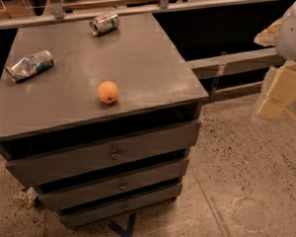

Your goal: Move orange near redbull can

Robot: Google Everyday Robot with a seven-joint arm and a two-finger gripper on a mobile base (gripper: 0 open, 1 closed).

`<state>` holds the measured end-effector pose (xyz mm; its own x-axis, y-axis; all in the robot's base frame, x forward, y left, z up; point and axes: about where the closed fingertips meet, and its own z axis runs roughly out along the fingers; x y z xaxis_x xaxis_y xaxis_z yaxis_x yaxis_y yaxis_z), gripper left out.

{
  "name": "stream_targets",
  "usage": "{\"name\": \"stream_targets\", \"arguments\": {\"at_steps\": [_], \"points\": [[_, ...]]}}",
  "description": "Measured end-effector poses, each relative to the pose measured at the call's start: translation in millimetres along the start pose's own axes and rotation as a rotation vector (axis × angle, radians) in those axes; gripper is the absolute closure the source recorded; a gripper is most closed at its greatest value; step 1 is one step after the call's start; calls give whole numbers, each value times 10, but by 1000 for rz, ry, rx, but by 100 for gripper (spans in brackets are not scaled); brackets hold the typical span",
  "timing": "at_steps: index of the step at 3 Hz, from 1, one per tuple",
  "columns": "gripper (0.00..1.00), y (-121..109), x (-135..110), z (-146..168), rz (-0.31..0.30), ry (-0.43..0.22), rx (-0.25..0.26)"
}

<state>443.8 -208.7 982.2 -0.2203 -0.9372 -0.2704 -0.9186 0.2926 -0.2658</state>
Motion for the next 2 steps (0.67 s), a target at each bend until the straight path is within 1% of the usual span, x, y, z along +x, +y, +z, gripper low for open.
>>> {"name": "stream_targets", "arguments": {"at_steps": [1,2], "points": [[0,-75,-199,89,43,-145,19],[0,-99,-508,346,127,-330,23]]}}
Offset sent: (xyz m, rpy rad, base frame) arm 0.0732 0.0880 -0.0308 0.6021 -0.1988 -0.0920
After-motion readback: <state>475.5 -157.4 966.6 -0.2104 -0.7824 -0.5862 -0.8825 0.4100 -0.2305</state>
